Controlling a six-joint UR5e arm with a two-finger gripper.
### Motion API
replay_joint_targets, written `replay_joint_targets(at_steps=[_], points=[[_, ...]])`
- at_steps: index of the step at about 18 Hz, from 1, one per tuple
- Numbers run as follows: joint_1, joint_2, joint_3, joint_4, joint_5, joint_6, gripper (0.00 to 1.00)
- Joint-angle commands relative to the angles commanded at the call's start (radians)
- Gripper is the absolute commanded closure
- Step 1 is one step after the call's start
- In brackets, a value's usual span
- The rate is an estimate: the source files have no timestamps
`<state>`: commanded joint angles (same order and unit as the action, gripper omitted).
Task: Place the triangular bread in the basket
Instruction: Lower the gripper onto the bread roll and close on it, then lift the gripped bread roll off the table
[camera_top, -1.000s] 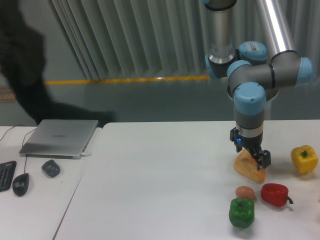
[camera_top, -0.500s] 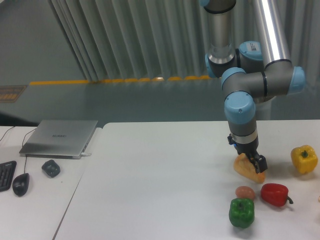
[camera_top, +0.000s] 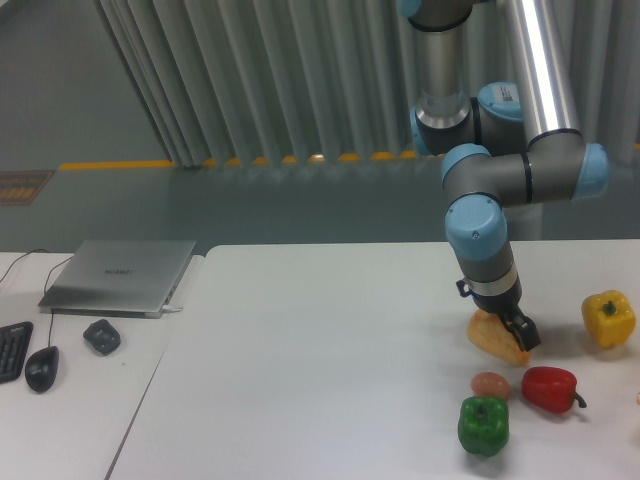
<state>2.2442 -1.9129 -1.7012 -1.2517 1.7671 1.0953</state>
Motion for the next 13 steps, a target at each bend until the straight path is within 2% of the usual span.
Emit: replay_joint_targets(at_steps=[8,13], points=[[0.0,-0.006,0.0,0.002,0.0,-0.002,0.07],[-0.012,-0.021,0.003,0.002,0.026,0.002,0.24]])
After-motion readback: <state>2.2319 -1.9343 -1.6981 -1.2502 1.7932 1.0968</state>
